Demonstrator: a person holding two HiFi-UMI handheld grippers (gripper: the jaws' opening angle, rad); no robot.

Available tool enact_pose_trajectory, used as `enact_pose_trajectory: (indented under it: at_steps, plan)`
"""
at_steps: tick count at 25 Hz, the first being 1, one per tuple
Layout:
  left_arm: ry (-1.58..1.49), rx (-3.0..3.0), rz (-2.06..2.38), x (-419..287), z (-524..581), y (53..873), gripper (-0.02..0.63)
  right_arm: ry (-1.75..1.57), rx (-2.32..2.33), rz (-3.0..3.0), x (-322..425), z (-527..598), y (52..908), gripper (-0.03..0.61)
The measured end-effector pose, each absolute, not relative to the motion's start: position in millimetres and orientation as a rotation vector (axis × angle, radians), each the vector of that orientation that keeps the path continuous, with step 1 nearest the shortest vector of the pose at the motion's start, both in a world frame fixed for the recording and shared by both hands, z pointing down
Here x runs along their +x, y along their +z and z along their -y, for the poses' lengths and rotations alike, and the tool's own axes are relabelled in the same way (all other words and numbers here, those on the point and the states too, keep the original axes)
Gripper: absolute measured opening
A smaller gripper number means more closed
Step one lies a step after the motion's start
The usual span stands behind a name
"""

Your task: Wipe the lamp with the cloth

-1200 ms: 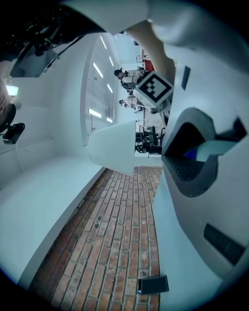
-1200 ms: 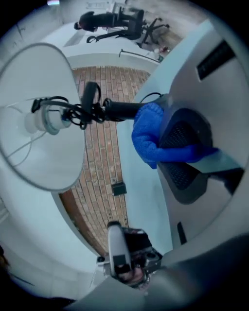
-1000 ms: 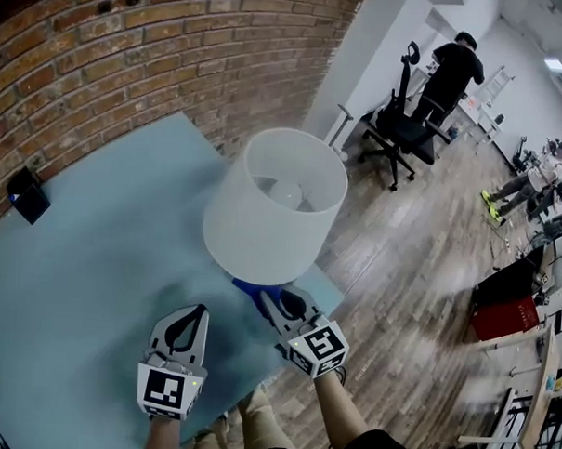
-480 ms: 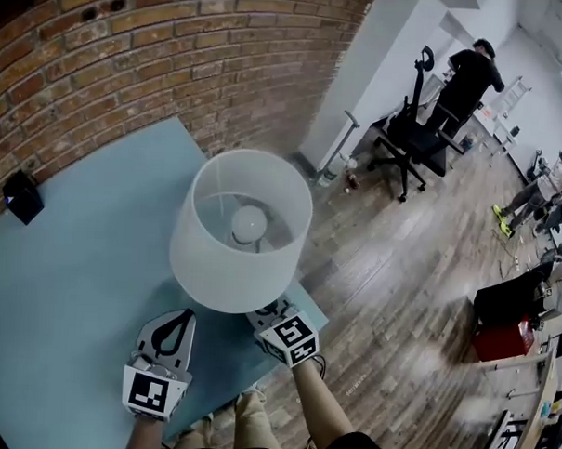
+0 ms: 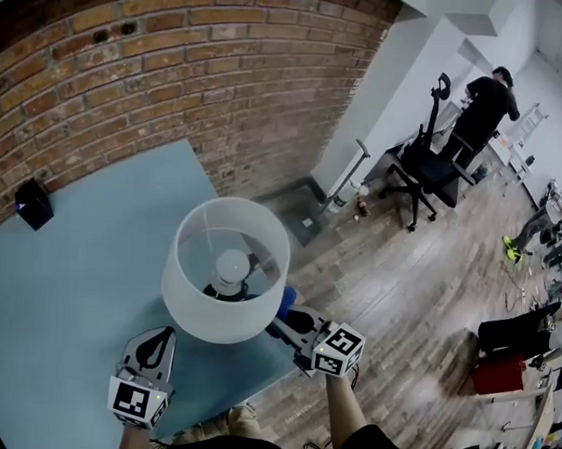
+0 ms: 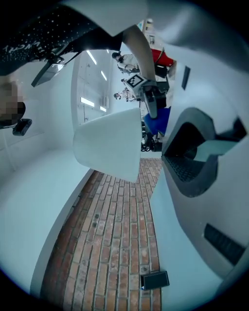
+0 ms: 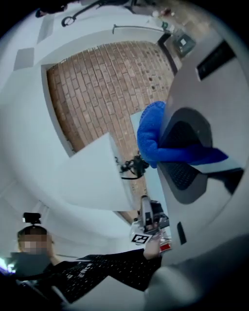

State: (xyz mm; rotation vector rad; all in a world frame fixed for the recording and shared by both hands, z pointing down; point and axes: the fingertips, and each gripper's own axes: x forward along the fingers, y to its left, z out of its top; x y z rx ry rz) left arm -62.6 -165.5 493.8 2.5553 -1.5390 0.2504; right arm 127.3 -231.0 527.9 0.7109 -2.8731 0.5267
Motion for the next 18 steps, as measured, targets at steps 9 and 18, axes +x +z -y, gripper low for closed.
enact_pose_trajectory:
  at_steps: [9, 18]
  plan:
    - [0.271, 2.426, 1.709, -77, 189, 495, 0.009, 0.76, 0.204, 3.153, 84, 313, 506, 0.061]
    - [0.298, 2.381, 1.747, -78, 196, 498, 0.009, 0.632, 0.063, 2.86, 37, 317, 573, 0.061]
